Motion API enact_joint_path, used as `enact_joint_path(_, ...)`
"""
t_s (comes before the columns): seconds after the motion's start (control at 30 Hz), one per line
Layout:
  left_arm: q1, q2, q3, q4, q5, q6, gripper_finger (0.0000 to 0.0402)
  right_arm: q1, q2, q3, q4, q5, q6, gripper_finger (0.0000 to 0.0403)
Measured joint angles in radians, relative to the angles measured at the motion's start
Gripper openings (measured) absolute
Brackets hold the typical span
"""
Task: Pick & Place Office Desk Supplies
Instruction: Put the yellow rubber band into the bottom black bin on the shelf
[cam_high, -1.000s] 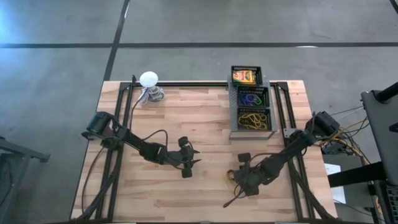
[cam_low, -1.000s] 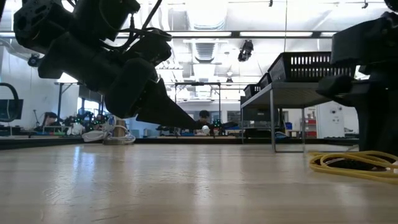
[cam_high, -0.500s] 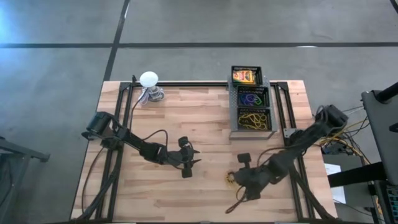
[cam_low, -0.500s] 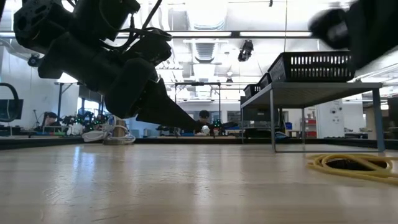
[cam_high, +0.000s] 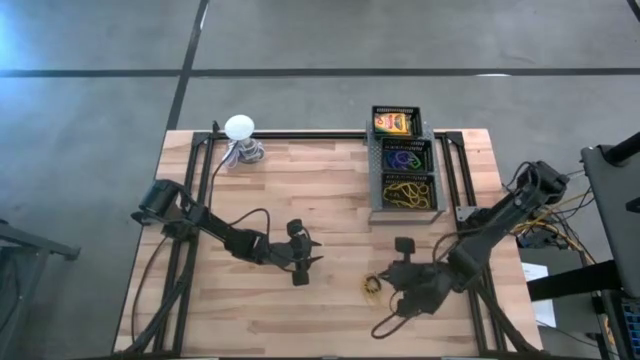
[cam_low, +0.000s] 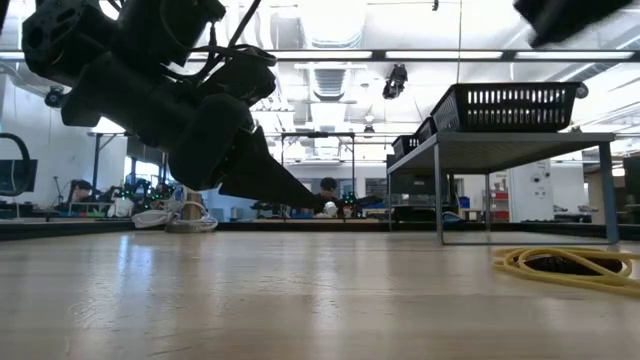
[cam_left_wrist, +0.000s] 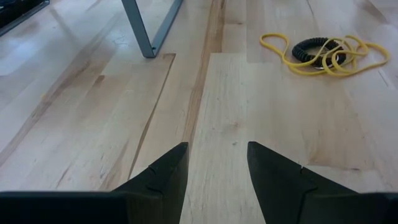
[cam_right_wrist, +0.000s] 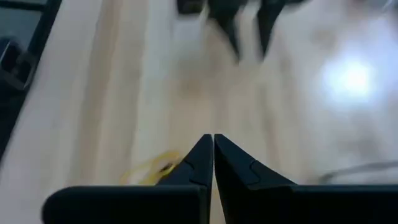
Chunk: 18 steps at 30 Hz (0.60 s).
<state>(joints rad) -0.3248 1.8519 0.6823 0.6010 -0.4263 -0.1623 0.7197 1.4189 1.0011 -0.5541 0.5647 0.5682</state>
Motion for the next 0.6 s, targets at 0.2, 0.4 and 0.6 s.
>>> enact_joint_path(0.2, 0.000, 0.000, 0.000, 0.000, 0.000, 0.000, 0.0168, -0.006, 0.069, -0.093, 0.143, -0.171, 0.192, 0.0063)
enact_joint_path(0.4, 0.000, 0.000, 0.000, 0.000, 0.000, 0.000, 0.0168, -0.004, 0.199, -0.099, 0.169, -0.274, 0.321, 0.0123)
enact_joint_path(0.6, 0.000, 0.000, 0.000, 0.000, 0.000, 0.000, 0.0168, -0.010, 0.329, -0.063, 0.171, -0.321, 0.355, 0.0137)
